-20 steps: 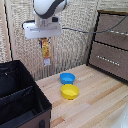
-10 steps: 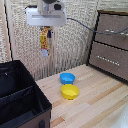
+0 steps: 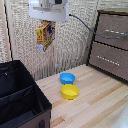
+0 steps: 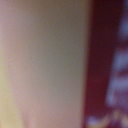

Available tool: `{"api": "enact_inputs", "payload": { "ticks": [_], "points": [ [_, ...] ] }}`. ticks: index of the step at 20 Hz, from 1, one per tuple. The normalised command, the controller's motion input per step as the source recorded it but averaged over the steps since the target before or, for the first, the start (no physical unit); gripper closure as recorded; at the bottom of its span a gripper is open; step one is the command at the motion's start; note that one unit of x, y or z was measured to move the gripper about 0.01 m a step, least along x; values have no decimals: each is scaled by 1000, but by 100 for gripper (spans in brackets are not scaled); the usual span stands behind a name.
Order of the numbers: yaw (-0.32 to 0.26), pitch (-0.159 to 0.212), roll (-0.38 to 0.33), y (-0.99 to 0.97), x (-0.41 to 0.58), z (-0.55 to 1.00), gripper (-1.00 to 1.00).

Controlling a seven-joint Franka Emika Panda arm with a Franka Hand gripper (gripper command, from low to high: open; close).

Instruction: Kindly direct your grabber toward the cereal bar. Delicately grip the cereal bar using your grabber. Transport the clutched cereal bar to the rear part of the organizer. Set the cereal bar down and place it in the rear section of the organizer.

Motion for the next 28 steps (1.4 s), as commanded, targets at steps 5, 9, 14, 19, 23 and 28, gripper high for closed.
{"api": "enact_inputs", "payload": {
  "ticks": [5,9,14,19,23,28],
  "points": [
    [-251,13,215,151,0,235,100],
    [-177,28,56,615,0,0,100],
    [-161,21,12,721,0,-75,100],
    [-155,32,0,758,0,-136,100],
    [-127,49,0,786,0,-73,100],
    [-113,67,2,775,2,0,100]
  ]
}}
